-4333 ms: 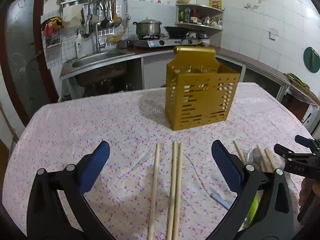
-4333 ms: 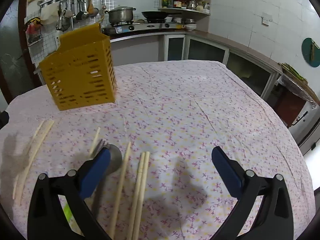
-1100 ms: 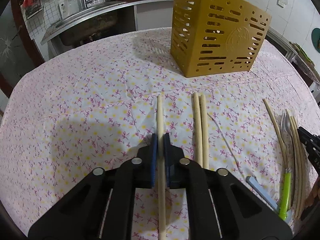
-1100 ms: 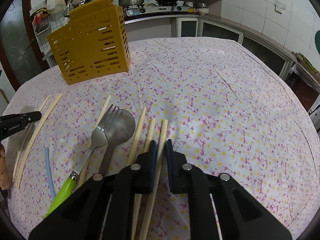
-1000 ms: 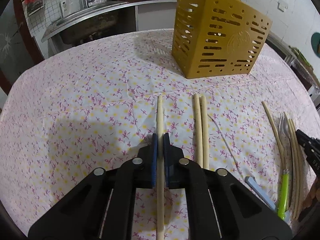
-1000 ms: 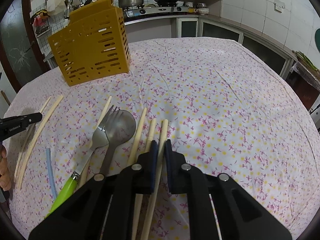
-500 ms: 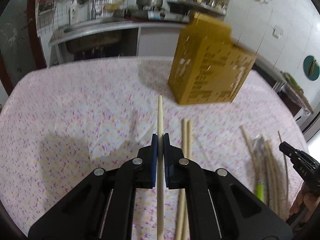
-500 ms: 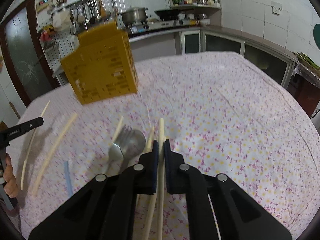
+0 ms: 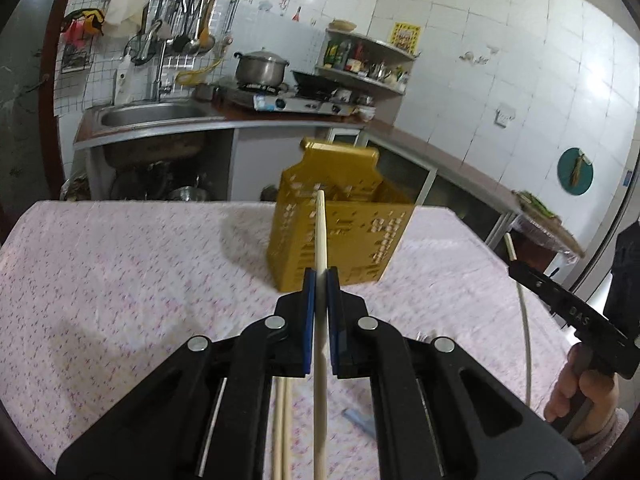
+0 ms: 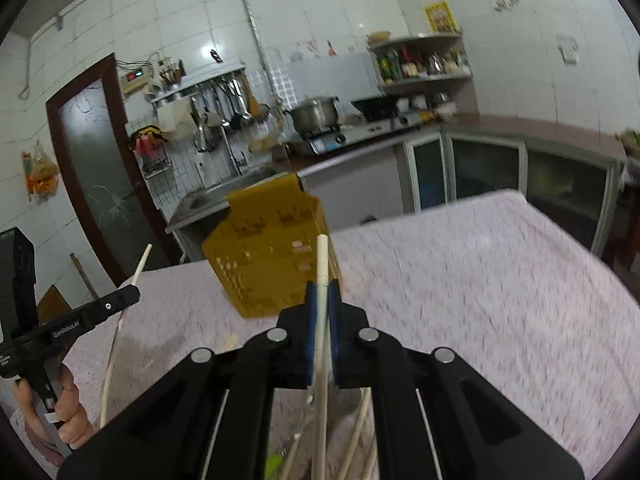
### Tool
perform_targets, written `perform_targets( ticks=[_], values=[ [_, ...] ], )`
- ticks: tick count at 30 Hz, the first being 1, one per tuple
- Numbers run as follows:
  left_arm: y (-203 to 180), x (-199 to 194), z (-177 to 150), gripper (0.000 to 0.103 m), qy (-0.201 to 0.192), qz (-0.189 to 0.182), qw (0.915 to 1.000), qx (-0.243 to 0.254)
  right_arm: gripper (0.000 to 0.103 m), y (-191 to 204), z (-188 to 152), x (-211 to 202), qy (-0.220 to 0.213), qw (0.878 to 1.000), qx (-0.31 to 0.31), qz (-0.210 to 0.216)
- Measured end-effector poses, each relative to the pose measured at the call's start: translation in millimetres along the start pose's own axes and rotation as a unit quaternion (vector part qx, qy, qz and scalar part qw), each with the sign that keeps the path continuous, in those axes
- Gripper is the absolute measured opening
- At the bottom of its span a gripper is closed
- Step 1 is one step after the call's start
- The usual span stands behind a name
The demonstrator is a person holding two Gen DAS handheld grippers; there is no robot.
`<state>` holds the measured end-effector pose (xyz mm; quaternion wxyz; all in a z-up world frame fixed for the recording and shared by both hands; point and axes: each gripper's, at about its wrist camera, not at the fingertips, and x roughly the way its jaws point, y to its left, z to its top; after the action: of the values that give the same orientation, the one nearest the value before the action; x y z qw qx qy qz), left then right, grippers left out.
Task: Organize utensils
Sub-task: 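Lift both held chopsticks and carry them above the yellow slotted holder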
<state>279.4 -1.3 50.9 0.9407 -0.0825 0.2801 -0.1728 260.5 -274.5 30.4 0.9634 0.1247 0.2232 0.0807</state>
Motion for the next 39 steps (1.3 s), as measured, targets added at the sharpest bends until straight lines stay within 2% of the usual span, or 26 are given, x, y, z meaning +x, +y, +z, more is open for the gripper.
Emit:
perform_targets(
  ticks=[6, 15, 18, 23, 27, 31, 36, 39],
  values=[
    [-12.7, 1.0, 18.1, 0.005, -0.033, -0.021, 0.9992, 0.004, 0.006, 11.3, 24.2, 9.6, -0.029, 0.999, -0.020, 0.019],
    [-31.0, 4.1, 58.5, 0.005, -0.125, -0.028, 0.9915, 0.024, 0.006, 25.1, 74.7, 22.2, -0.119, 0.991, -0.040, 0.037],
    [-38.7, 7.3, 75.3, 0.005, -0.155, -0.023, 0.9869, 0.037, 0.006, 32.9, 93.7, 31.3, -0.149, 0.987, -0.048, 0.046],
    [-40.8, 19.6, 110.5, 0.005, -0.197, -0.025, 0.9795, 0.033, 0.006, 49.6, 123.9, 40.2, -0.223, 0.971, -0.069, 0.051],
    [-42.0, 34.5, 132.5, 0.005, -0.235, -0.015, 0.9708, 0.046, 0.006, 53.2, 141.2, 52.2, -0.261, 0.962, -0.054, 0.060],
    [-32.5, 53.9, 150.0, 0.005, -0.253, -0.028, 0.9665, 0.033, 0.006, 54.4, 149.3, 68.1, -0.285, 0.956, -0.041, 0.058],
    [-23.0, 78.4, 163.7, 0.005, -0.249, -0.022, 0.9675, 0.037, 0.006, 52.5, 153.4, 89.7, -0.289, 0.955, -0.031, 0.052],
    [-16.0, 89.2, 163.2, 0.005, -0.239, -0.033, 0.9700, 0.028, 0.006, 51.6, 152.0, 98.3, -0.296, 0.954, -0.034, 0.046]
  ],
)
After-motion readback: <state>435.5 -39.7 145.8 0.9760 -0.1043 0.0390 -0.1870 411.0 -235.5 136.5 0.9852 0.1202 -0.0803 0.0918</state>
